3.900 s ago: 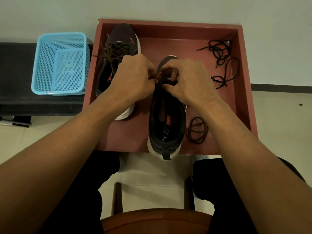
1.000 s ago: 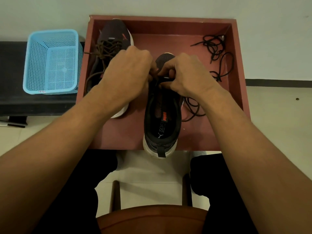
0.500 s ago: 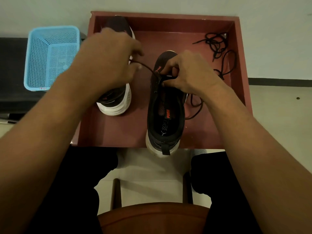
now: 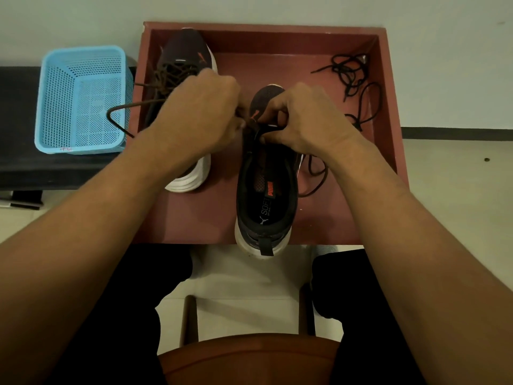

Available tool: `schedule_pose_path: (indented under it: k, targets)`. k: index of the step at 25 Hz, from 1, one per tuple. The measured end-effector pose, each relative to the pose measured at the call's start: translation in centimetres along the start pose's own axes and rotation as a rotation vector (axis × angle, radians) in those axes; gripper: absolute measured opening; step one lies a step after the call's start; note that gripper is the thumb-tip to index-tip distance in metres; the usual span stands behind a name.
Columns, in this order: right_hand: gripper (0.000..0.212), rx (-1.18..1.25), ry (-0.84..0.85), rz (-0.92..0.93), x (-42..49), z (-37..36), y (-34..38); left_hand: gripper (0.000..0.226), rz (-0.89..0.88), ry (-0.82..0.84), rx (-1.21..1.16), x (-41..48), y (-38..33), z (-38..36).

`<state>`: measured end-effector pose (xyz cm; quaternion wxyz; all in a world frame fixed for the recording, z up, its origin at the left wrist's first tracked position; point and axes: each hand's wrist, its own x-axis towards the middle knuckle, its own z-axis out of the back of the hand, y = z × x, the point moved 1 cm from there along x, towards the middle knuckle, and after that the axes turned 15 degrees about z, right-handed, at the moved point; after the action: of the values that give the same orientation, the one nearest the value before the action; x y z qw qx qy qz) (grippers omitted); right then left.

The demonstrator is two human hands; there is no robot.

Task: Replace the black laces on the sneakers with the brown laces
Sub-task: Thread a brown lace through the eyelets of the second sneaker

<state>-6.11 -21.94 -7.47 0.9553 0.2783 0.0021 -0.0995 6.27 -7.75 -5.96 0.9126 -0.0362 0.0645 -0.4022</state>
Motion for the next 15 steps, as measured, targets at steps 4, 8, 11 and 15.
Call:
schedule_pose_path:
  k: [4, 8, 11, 15]
  targets:
    - [0.034, 0.002, 0.018, -0.003, -0.2, 0.3, -0.2, 0.016, 0.015, -0.07, -0.052, -0.5, 1.0, 1.0]
    - [0.024, 0.044, 0.056, 0.058, -0.7, 1.3, -0.4, 0.021, -0.013, 0.027, -0.088, -1.0, 0.6, 0.4]
    - [0.016, 0.171, -0.117, -0.048, -1.8, 3.5, -2.6, 0.017, -0.037, 0.12, -0.178, -1.0, 0.0, 0.0]
    - [0.013, 0.326, -0.168, -0.204, -3.5, 5.0, -4.4, 0.014, -0.015, 0.104, -0.214, -0.8, -0.3, -0.6]
